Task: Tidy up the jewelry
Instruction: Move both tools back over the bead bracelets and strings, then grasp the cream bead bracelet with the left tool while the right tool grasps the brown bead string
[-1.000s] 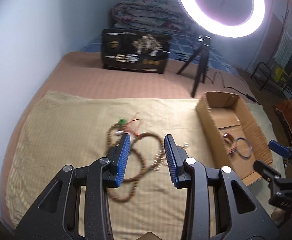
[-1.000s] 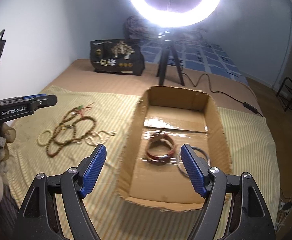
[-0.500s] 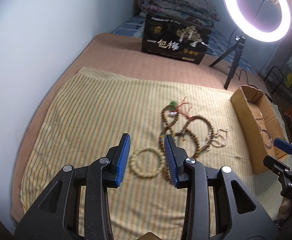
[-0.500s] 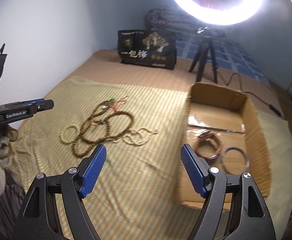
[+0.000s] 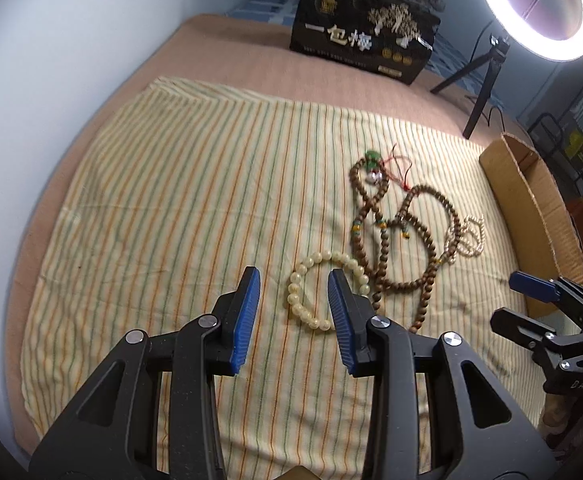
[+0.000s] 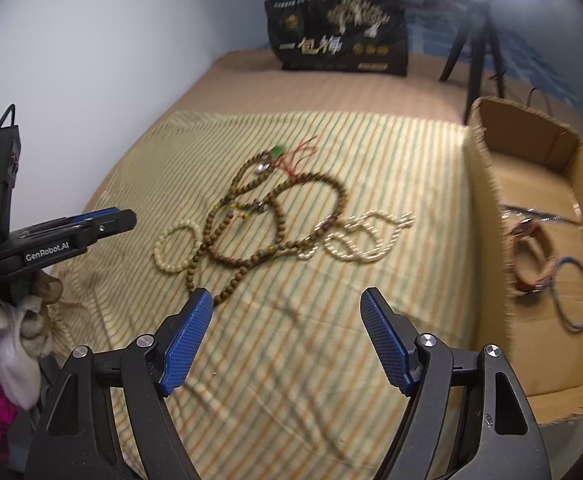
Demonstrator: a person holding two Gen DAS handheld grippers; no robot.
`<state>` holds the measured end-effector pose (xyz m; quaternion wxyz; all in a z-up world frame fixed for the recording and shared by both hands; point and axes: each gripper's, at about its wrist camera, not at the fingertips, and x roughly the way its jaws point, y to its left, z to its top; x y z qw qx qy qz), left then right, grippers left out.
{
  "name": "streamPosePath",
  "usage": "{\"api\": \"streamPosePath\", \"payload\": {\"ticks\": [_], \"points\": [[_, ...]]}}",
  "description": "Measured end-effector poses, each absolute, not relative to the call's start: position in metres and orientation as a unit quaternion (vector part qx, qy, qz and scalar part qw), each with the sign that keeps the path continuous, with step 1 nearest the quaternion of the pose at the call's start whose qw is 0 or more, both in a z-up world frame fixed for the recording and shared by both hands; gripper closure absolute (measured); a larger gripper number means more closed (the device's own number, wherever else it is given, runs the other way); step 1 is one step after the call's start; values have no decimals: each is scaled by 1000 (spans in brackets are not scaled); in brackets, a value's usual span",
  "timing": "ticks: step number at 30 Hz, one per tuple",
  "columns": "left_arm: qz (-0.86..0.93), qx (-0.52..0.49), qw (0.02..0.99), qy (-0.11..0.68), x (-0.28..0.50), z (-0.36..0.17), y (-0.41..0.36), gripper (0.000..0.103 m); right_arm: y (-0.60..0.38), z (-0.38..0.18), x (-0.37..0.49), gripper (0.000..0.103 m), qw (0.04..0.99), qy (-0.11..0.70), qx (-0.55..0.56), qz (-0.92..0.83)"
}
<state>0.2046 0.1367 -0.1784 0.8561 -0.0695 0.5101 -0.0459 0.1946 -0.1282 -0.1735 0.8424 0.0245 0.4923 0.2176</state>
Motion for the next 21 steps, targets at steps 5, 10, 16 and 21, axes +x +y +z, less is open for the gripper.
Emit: {"api": "streamPosePath", "payload": {"ticks": [5, 10, 16, 21], "points": [[-54, -63, 846, 527, 211, -194, 136, 68, -114, -190, 204, 29, 823, 518, 42, 230], [-57, -57, 840, 536, 216, -206, 136, 68, -106, -203, 215, 31, 815, 532, 57, 223], [-61, -46, 841, 535, 221, -212, 133, 68, -103, -214, 224, 32, 804, 547, 83, 218], [-61, -22, 845, 530, 224, -215, 129, 70, -97, -213, 234, 32, 804, 548, 93, 213]]}}
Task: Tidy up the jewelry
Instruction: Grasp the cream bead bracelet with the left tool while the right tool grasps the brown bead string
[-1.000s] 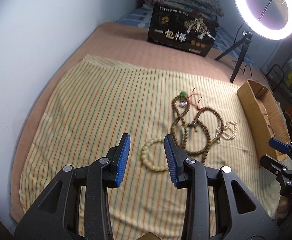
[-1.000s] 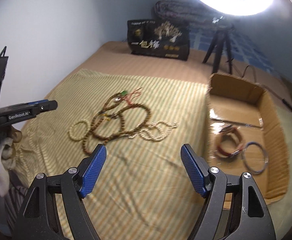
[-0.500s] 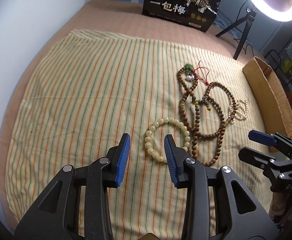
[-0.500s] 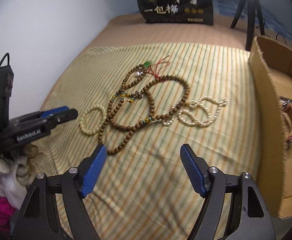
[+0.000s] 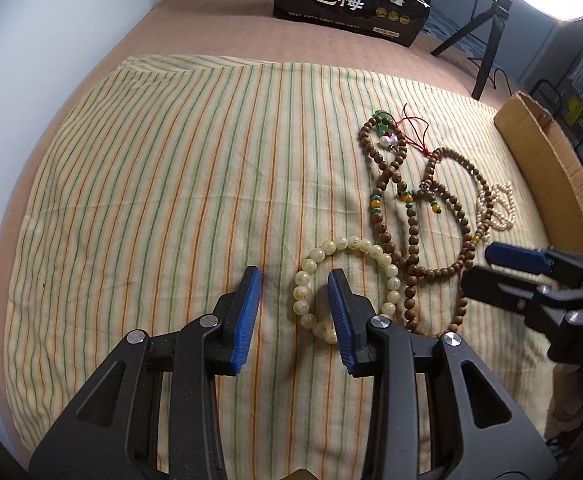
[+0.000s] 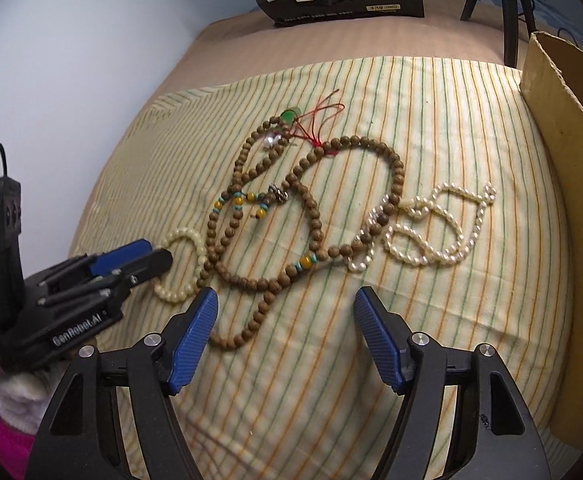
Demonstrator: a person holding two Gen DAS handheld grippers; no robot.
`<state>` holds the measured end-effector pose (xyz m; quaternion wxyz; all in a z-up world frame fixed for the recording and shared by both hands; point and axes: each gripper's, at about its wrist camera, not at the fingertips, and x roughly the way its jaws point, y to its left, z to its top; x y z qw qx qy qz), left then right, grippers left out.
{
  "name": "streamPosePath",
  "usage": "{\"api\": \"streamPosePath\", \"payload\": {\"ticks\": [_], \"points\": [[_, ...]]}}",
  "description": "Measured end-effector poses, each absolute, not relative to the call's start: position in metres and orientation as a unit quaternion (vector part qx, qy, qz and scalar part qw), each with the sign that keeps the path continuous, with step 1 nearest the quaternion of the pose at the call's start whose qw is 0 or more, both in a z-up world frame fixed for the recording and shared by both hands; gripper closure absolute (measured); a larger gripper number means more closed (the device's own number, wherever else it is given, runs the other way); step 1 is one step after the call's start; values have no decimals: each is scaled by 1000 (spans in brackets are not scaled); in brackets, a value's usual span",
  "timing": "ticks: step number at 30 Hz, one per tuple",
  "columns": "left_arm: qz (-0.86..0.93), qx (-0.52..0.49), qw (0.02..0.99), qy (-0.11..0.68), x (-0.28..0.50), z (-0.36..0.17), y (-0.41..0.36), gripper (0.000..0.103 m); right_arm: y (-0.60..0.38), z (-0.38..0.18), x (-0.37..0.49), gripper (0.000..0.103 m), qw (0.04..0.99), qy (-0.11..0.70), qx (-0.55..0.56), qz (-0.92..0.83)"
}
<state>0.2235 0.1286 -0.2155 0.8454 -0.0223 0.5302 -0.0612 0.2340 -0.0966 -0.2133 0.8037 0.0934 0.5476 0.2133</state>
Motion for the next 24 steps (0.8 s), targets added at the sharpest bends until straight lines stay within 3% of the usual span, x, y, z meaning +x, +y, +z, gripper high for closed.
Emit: {"api": "streamPosePath", "payload": {"ticks": [6, 15, 24], "points": [[-47, -1, 852, 521, 223, -218, 129, 87, -78, -214, 247, 32, 801, 551, 97, 216], [-41, 6, 858, 512, 213, -214, 135, 95, -48, -219, 264, 32, 803, 552, 84, 210], [-39, -13, 860, 509, 210, -214, 149, 96, -15, -227, 290, 32, 812, 550, 40, 189]]}}
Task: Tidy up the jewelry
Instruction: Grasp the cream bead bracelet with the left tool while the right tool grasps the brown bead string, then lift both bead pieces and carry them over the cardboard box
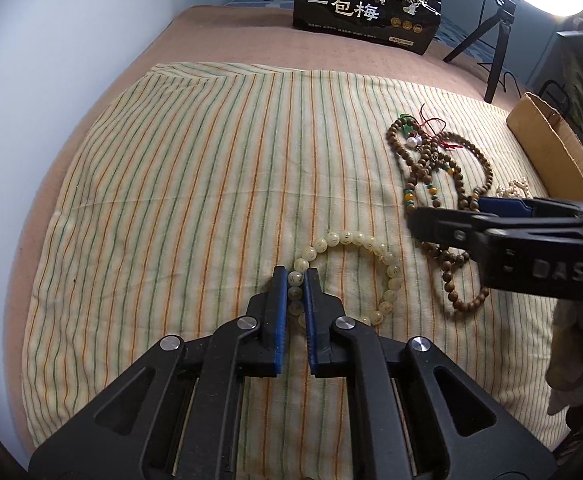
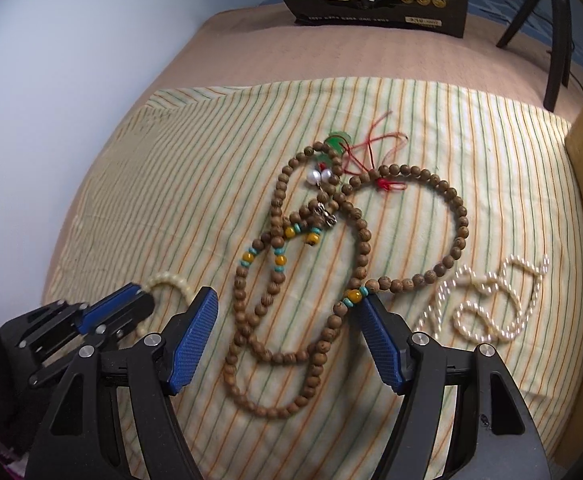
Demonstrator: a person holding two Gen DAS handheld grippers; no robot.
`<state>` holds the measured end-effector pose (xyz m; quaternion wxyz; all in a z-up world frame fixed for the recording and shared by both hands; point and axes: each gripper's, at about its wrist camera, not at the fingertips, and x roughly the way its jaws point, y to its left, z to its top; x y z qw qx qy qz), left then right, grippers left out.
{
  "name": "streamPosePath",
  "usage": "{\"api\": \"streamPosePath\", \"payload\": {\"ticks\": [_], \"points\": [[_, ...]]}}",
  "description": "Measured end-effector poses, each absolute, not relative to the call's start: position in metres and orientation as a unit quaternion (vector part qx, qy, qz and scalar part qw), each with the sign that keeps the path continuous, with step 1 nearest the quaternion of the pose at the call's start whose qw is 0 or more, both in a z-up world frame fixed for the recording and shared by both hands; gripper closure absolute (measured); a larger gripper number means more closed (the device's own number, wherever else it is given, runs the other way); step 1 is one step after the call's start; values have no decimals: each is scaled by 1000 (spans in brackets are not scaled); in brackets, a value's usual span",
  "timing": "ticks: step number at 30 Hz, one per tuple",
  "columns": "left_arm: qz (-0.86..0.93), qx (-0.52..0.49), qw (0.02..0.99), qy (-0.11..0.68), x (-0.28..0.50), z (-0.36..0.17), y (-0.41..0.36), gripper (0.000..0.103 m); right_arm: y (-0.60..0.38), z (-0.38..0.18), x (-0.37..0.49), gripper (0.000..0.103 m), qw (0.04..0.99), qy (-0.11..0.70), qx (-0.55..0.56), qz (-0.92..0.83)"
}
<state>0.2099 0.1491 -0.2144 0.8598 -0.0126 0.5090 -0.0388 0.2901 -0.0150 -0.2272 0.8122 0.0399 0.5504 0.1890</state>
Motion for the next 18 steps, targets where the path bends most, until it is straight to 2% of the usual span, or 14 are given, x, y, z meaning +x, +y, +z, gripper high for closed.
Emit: {"api": "streamPosePath", "payload": {"ticks": [11, 13, 16, 18], "points": [[-39, -26, 862, 504, 204, -213, 156, 96, 31, -241, 319, 32, 815, 556, -53, 155], [-39, -28, 862, 504, 204, -213, 156, 96, 37, -243, 323, 35, 814, 556, -66, 152], [-40, -33, 862, 505, 205, -213, 157, 96, 47, -244, 329, 56, 815, 552, -84, 156], [-40, -38, 861, 505, 206, -213, 158, 96, 47, -244, 332, 76, 814, 551, -87, 164]]}}
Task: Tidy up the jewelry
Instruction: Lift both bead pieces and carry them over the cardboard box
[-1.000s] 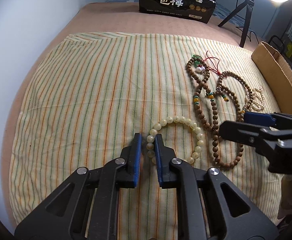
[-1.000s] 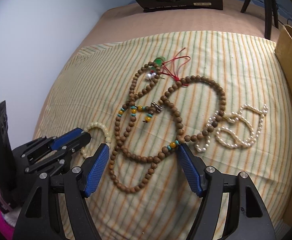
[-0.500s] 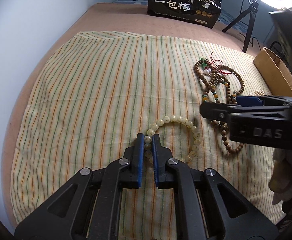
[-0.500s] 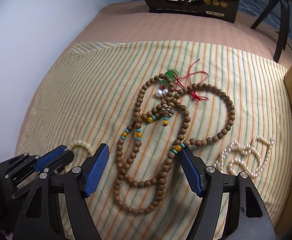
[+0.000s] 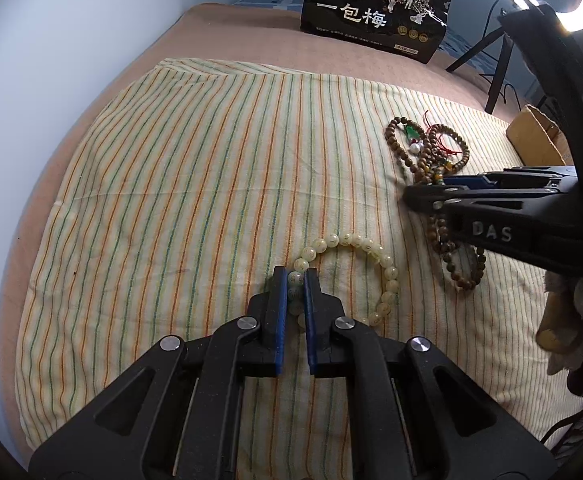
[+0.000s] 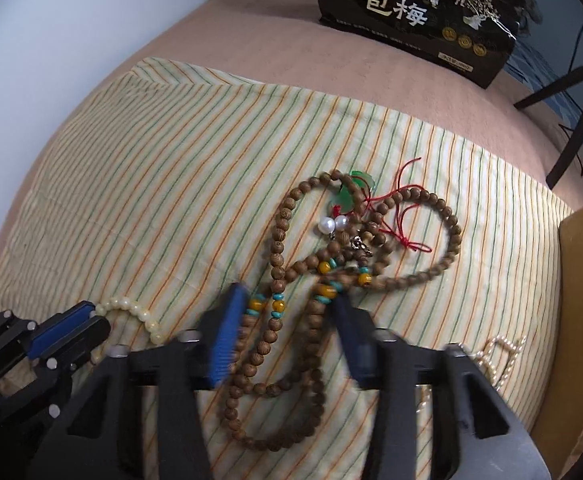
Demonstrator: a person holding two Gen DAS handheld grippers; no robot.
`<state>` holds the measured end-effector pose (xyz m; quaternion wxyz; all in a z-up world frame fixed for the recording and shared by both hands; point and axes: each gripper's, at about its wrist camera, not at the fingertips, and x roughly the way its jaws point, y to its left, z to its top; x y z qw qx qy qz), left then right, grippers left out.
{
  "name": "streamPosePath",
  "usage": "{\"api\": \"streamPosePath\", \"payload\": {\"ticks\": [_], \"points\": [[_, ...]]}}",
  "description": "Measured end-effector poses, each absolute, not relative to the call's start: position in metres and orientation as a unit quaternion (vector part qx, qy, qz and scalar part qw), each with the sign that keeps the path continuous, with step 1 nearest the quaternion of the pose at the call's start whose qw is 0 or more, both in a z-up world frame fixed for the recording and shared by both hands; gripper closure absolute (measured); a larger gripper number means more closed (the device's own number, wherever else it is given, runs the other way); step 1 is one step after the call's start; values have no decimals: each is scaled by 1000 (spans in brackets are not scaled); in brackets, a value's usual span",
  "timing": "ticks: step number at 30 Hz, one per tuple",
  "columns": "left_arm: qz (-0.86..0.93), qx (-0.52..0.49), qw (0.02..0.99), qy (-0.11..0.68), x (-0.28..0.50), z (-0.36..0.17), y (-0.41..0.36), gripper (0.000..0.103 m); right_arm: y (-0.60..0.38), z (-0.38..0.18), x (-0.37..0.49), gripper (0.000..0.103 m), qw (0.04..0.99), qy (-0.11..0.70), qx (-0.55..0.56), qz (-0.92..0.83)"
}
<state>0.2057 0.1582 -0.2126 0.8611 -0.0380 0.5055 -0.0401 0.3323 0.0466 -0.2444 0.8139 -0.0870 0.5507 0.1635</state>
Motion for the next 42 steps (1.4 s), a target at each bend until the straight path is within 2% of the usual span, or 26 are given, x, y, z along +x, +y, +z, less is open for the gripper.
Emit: {"api": "streamPosePath", "payload": {"ticks": [1, 2, 3, 13, 42], "points": [[-41, -41, 861, 506, 206, -212, 159, 96, 46, -245, 334, 81, 813, 550, -88, 168], [-42, -47, 860, 506, 206, -212, 160, 97, 46, -245, 335, 91, 813, 549, -89, 173], [-43, -54, 859, 506, 207, -211, 161, 97, 42, -245, 335, 92, 813, 548, -88, 179], [-52, -94, 860, 500, 206, -195, 161, 97, -18, -232, 318, 92, 813, 544, -26, 205], [-85, -100, 883, 451, 167, -119, 83, 97, -123, -137, 223, 92, 856, 463, 6, 230]]}}
